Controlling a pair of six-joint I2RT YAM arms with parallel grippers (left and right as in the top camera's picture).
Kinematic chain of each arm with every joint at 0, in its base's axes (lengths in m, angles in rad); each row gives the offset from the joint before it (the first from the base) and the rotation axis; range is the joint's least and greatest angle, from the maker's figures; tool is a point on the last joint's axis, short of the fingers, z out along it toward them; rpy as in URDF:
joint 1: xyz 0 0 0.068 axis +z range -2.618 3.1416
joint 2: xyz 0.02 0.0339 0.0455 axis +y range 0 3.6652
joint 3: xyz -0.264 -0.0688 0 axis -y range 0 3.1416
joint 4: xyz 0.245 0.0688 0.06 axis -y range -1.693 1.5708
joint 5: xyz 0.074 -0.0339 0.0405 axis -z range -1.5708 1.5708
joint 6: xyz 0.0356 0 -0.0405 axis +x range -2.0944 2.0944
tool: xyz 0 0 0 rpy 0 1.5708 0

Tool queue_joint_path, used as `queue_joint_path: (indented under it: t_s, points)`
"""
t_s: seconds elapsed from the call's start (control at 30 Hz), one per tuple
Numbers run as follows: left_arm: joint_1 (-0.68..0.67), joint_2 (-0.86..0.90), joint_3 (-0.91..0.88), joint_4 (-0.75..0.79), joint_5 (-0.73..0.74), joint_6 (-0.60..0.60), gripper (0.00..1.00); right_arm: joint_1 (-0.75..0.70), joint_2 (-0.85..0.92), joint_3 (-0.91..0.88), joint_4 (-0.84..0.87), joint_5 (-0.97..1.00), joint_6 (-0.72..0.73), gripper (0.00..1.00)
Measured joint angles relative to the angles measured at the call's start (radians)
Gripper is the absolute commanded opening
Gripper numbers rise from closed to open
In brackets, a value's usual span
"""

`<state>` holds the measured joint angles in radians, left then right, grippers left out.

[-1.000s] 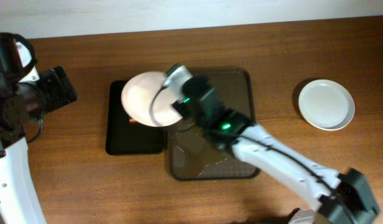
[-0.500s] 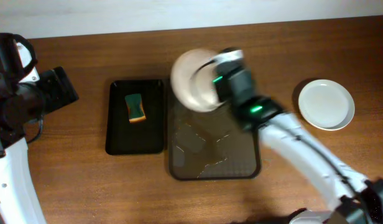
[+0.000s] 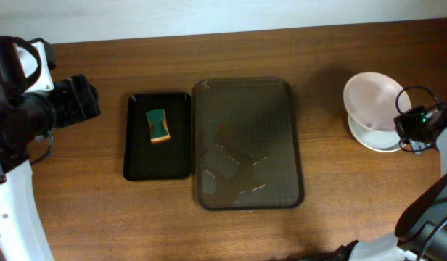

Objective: Clean dirty plates on tray and stack at the side

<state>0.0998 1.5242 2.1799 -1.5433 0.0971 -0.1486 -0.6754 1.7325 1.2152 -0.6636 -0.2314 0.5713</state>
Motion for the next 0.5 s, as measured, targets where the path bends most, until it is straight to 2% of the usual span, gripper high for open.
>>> queue_joint_path:
  t_s: [0.03, 0.07, 0.1, 0.2, 0.3, 0.43, 0.47, 0.5]
  points:
    - [0.000, 0.000, 0.000, 0.000, 0.005, 0.006, 0.82, -0.006, 0.020, -0.002, 0.005, 0.024, 0.000, 0.09]
    - [0.000, 0.000, 0.000, 0.000, 0.013, 0.015, 0.82, -0.010, 0.040, -0.002, 0.019, 0.044, -0.008, 0.43]
    - [0.000, 0.000, 0.000, 0.000, 0.021, 0.022, 0.82, -0.010, 0.056, -0.002, 0.032, 0.055, -0.024, 0.49]
    - [0.000, 0.000, 0.000, 0.000, 0.028, 0.033, 0.82, -0.008, 0.064, -0.002, 0.036, 0.052, -0.055, 0.49]
    - [0.000, 0.000, 0.000, 0.001, 0.061, 0.067, 0.82, -0.004, 0.042, -0.002, 0.036, -0.068, -0.100, 0.49]
    - [0.001, 0.000, 0.000, 0.022, 0.181, 0.148, 0.81, 0.079, -0.158, -0.001, 0.025, -0.300, -0.242, 0.51]
    - [0.001, 0.000, 0.000, 0.022, 0.207, 0.166, 1.00, 0.144, -0.263, 0.003, 0.019, -0.323, -0.266, 0.54]
    - [0.001, 0.000, 0.000, 0.023, 0.213, 0.169, 1.00, 0.192, -0.326, 0.005, 0.006, -0.336, -0.296, 0.56]
